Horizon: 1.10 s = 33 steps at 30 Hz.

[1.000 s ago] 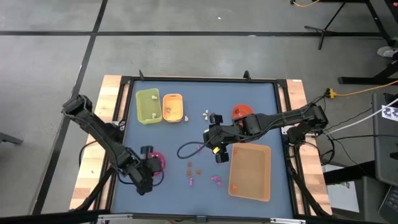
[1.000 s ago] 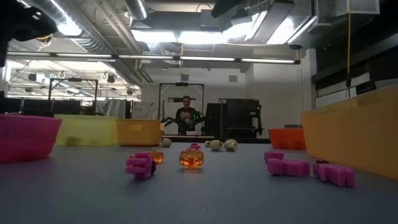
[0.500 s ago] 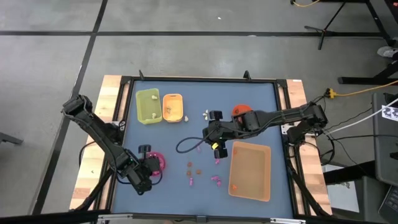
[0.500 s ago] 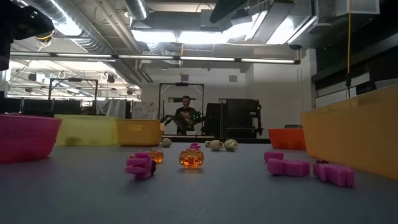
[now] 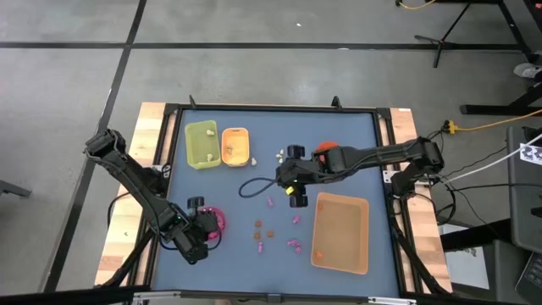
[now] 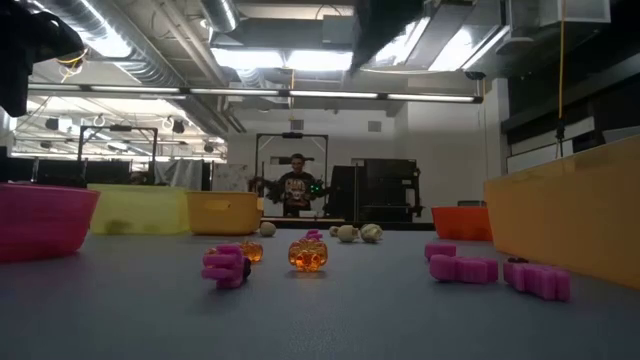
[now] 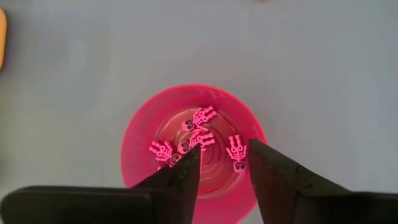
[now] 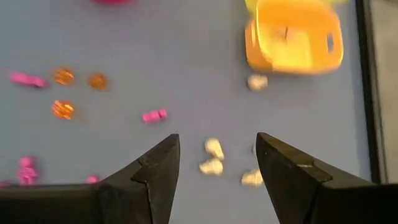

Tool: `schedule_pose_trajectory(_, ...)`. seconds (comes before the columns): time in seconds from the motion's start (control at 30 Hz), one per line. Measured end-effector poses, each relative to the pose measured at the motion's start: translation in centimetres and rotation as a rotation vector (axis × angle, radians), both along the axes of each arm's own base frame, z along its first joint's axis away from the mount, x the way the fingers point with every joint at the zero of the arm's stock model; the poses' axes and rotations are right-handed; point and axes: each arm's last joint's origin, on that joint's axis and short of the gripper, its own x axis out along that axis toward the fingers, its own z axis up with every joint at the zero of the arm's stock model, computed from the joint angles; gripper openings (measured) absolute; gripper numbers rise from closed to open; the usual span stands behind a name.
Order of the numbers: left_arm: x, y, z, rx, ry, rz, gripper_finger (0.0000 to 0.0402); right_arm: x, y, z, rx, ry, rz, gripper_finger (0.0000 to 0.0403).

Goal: Sort Halloween decoration
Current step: Put the white skull toy into the yellow bin

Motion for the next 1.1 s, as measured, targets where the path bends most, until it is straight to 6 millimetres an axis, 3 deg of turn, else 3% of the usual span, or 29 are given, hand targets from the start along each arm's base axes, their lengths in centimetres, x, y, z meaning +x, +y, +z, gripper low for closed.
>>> schedule_pose_trajectory(0.3,0.0,0.0,0.0,-0.004,0.0,-0.001,0.0125,-0.8,-5.5,-5.8,0.104,0.082,-0.423,0.0209)
schedule_pose_trajectory(0.43,0.0,0.0,0.0,-0.005,0.001,-0.001,0.0125,-1.2,-6.9,-8.5,0.188,0.051,-0.568,0.0209)
schedule_pose_trajectory(0.7,0.0,0.0,0.0,-0.007,0.0,-0.001,0.0125,-1.3,-7.0,-12.9,0.321,-0.108,-0.614,0.0209)
schedule_pose_trajectory(0.83,0.0,0.0,0.0,-0.007,-0.001,-0.001,0.0125,-1.6,-6.9,-13.7,0.39,-0.125,-0.684,0.0209)
schedule_pose_trajectory(1.1,0.1,-0.1,0.0,-0.01,-0.004,-0.001,0.0125,-2.1,-5.8,-14.5,0.338,-0.129,-0.727,0.0209)
